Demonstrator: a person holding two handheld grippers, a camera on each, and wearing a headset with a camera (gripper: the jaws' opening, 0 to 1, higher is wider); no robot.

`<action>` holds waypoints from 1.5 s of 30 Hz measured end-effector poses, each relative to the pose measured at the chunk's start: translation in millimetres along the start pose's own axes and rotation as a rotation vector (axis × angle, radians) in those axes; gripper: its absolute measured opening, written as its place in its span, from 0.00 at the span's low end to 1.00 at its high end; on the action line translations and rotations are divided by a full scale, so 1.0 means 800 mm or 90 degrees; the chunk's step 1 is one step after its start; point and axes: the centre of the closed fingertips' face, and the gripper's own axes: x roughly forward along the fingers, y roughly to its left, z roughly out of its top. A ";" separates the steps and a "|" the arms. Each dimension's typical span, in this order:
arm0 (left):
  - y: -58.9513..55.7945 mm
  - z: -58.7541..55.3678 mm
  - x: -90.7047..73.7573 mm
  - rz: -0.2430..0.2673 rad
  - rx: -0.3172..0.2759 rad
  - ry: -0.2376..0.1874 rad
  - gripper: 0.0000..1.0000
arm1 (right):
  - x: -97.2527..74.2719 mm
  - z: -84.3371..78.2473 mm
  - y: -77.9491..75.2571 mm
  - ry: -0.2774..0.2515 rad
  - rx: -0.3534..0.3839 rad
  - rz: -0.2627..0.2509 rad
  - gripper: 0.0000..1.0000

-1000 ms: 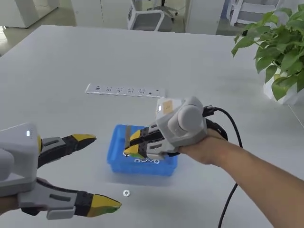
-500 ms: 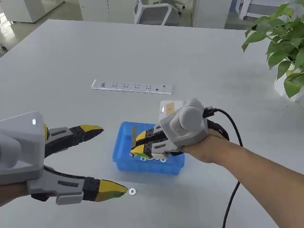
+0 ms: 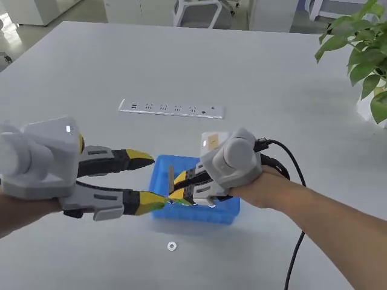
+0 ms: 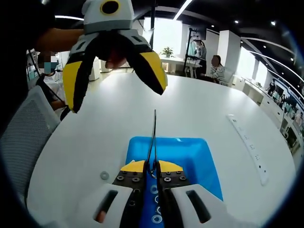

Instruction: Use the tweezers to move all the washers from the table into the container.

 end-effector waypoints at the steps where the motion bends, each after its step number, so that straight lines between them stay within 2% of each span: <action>1: 0.004 -0.001 0.003 -0.001 0.008 0.005 0.42 | 0.001 -0.002 0.000 0.002 0.001 0.002 0.09; 6: 0.016 -0.005 0.013 -0.010 0.022 0.023 0.27 | 0.002 -0.004 -0.001 0.005 -0.001 0.002 0.09; 12: 0.021 -0.013 0.027 -0.026 0.030 0.034 0.19 | 0.001 -0.006 -0.001 0.003 0.001 0.005 0.09; 16: 0.018 -0.019 0.033 -0.042 0.029 0.042 0.14 | 0.001 -0.006 0.000 0.004 -0.001 0.006 0.09; 21: 0.017 -0.017 0.037 -0.053 0.032 0.036 0.13 | 0.000 -0.007 -0.001 0.007 -0.008 0.008 0.09; 24: 0.016 -0.014 0.040 -0.061 0.038 0.035 0.07 | 0.000 -0.008 -0.001 0.009 -0.011 0.007 0.09; 31: 0.014 -0.010 0.041 -0.073 0.049 0.034 0.09 | -0.001 -0.008 0.000 0.015 -0.021 0.012 0.09; 34: 0.012 -0.011 0.042 -0.082 0.055 0.039 0.07 | 0.000 -0.008 0.000 0.017 -0.025 0.013 0.09; 45: 0.011 -0.011 0.042 -0.086 0.069 0.045 0.05 | -0.004 -0.008 -0.003 0.021 -0.001 0.000 0.14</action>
